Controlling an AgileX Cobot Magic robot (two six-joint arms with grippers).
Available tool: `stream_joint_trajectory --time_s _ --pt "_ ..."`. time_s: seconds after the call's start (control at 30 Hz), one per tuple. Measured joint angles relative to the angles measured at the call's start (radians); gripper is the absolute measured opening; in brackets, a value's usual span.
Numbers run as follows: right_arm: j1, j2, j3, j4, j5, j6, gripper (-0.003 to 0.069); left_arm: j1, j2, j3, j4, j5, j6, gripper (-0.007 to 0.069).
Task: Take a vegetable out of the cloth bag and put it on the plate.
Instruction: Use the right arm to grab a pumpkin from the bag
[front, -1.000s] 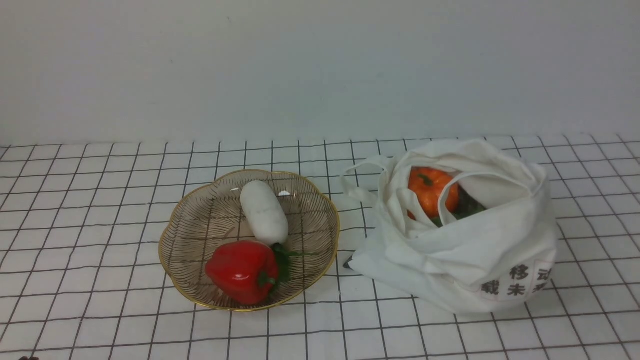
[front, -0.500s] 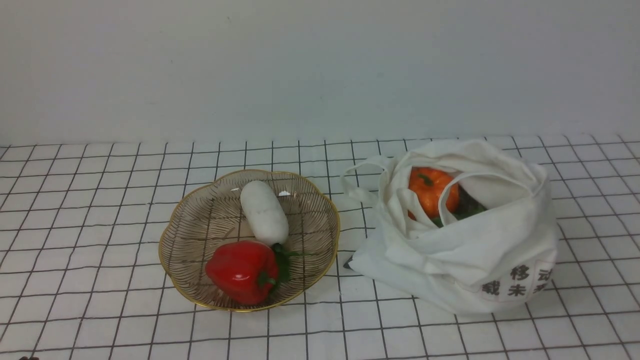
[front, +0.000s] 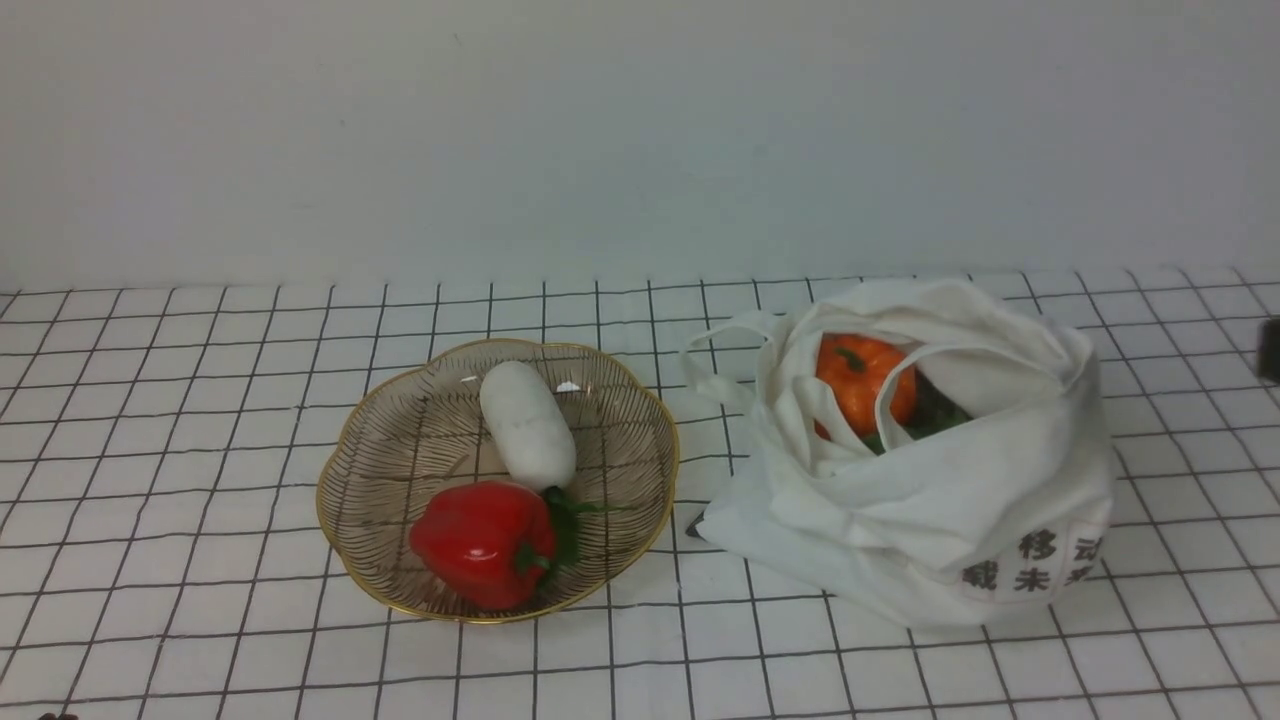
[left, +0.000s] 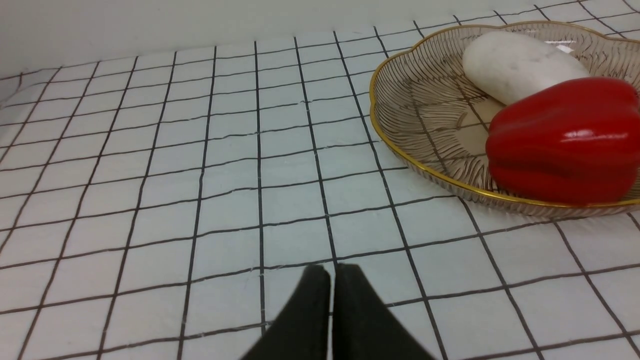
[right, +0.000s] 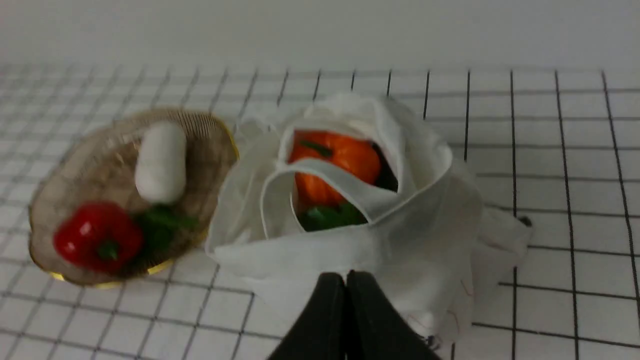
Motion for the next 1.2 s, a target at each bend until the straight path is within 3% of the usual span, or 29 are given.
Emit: stream_joint_trajectory --time_s 0.17,0.47,0.8,0.9,1.0,1.07,1.13,1.2 --pt "0.021 0.277 -0.205 0.071 0.056 -0.131 -0.0013 0.0 0.0 0.0 0.0 0.0 0.0 -0.0008" --pt "0.069 0.659 -0.511 0.084 0.158 -0.157 -0.0013 0.0 0.0 0.0 0.0 0.0 0.0 -0.0008" --pt "0.163 0.889 -0.591 -0.12 0.188 -0.047 -0.0002 0.0 0.0 0.0 0.0 0.0 0.0 -0.0008" --pt "0.181 0.916 -0.595 -0.133 0.188 -0.039 0.002 0.0 0.0 0.0 0.0 0.0 0.0 -0.0008" --pt "0.207 0.951 -0.596 -0.135 0.186 -0.037 0.0086 0.0 0.0 0.0 0.0 0.0 0.0 -0.0008" --pt "0.217 0.976 -0.596 -0.145 0.18 -0.032 0.0197 0.0 0.0 0.0 0.0 0.0 0.0 -0.0008" --pt "0.218 0.979 -0.596 -0.153 0.177 -0.029 0.0235 0.0 0.0 0.0 0.0 0.0 0.0 -0.0008" --pt "0.218 0.982 -0.596 -0.176 0.158 -0.008 0.0339 0.0 0.0 0.0 0.0 0.0 0.0 -0.0008"
